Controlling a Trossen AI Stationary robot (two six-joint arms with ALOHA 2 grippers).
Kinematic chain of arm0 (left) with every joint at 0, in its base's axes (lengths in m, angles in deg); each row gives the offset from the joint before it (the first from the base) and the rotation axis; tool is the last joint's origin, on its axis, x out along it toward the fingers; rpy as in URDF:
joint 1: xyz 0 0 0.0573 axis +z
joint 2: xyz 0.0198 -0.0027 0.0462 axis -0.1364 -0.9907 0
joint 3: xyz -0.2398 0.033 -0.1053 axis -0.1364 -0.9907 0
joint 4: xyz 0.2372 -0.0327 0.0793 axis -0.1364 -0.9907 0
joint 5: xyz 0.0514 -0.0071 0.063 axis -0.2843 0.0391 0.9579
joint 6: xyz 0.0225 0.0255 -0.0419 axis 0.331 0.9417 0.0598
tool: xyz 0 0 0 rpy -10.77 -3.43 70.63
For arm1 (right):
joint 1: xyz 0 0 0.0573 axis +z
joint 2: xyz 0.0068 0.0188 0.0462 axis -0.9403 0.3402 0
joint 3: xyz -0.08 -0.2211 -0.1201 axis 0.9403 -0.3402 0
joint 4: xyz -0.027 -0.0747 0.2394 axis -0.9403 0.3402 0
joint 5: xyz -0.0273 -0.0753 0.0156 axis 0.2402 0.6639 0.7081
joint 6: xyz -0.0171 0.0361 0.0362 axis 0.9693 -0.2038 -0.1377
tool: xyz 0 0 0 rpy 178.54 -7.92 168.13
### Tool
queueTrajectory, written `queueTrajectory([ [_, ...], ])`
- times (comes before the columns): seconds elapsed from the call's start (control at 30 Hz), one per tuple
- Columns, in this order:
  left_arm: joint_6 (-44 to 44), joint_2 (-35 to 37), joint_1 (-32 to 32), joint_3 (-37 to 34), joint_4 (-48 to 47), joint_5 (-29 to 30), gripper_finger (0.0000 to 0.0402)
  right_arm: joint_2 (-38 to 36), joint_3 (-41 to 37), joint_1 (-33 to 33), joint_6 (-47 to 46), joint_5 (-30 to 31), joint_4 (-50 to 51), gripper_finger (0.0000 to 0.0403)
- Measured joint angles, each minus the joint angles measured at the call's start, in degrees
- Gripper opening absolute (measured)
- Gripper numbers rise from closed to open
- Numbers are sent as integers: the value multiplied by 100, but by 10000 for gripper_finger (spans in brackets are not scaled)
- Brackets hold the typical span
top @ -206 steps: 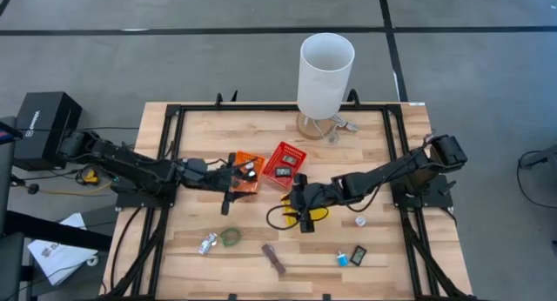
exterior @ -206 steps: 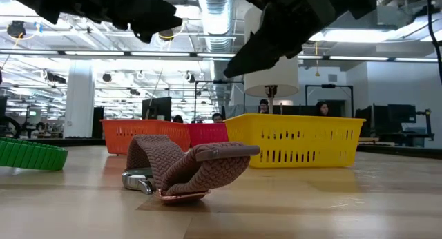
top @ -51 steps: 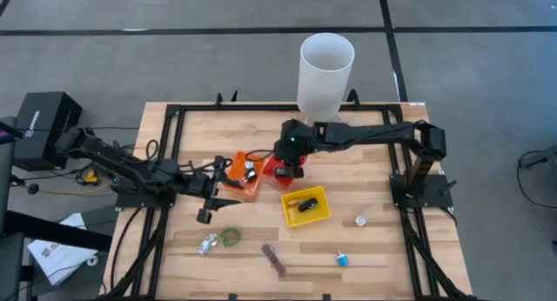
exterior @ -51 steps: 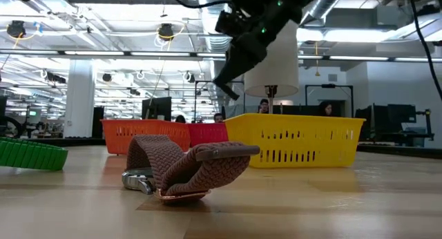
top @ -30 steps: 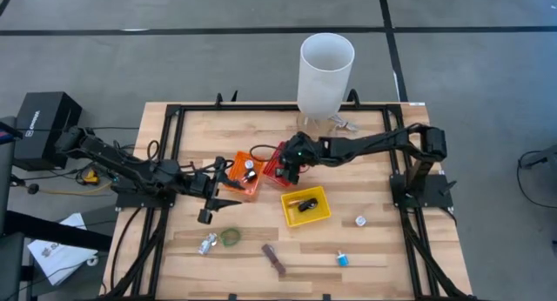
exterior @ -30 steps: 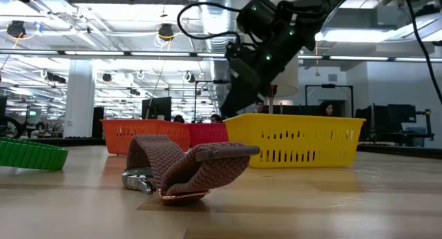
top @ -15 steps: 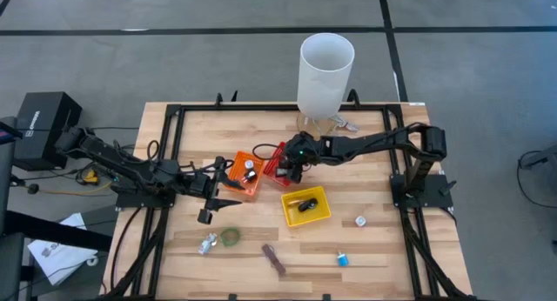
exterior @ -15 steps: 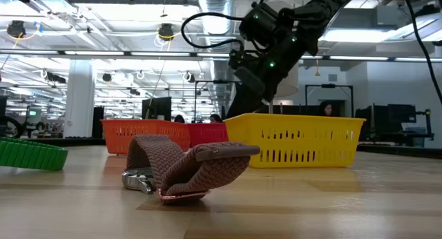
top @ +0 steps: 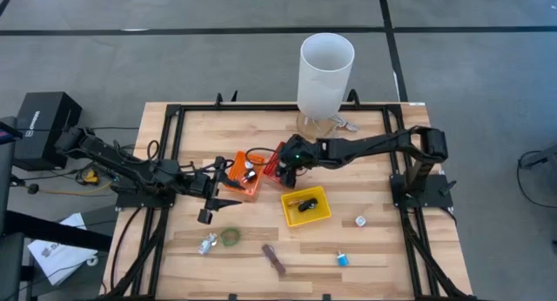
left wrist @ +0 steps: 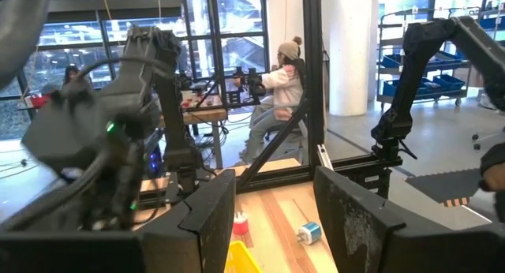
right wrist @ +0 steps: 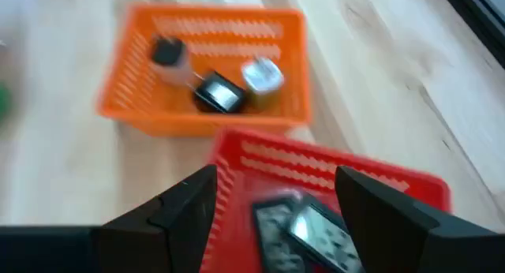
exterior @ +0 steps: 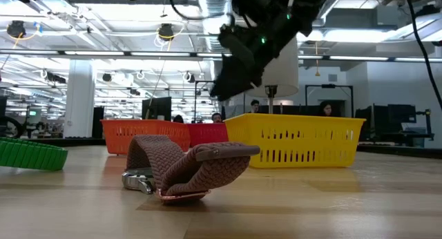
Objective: Pick & Place Office items
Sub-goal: Put the brown wrist watch into the yellow bin
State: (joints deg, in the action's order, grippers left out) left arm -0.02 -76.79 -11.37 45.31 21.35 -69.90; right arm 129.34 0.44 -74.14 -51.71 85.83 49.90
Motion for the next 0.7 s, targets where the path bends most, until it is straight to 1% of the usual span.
queueTrajectory([
  [0.13, 0, 0, -2, 0, 0, 0, 167, 3, 254, 436, -17, -1, 417, 249],
  [0.3, -2, 0, -2, 0, -1, -4, 167, 2, 324, 1099, -148, -263, 446, 249],
  [0.5, -2, 0, -2, 0, -2, -1, 167, 11, 323, 1871, -1228, -286, 173, 249],
  [0.63, -2, 0, -2, 0, -2, 0, 167, 14, 323, 2194, -2351, -275, 25, 249],
  [0.7, -16, 0, -2, 0, -2, 0, 166, 16, 323, 2303, -2724, -270, 27, 249],
])
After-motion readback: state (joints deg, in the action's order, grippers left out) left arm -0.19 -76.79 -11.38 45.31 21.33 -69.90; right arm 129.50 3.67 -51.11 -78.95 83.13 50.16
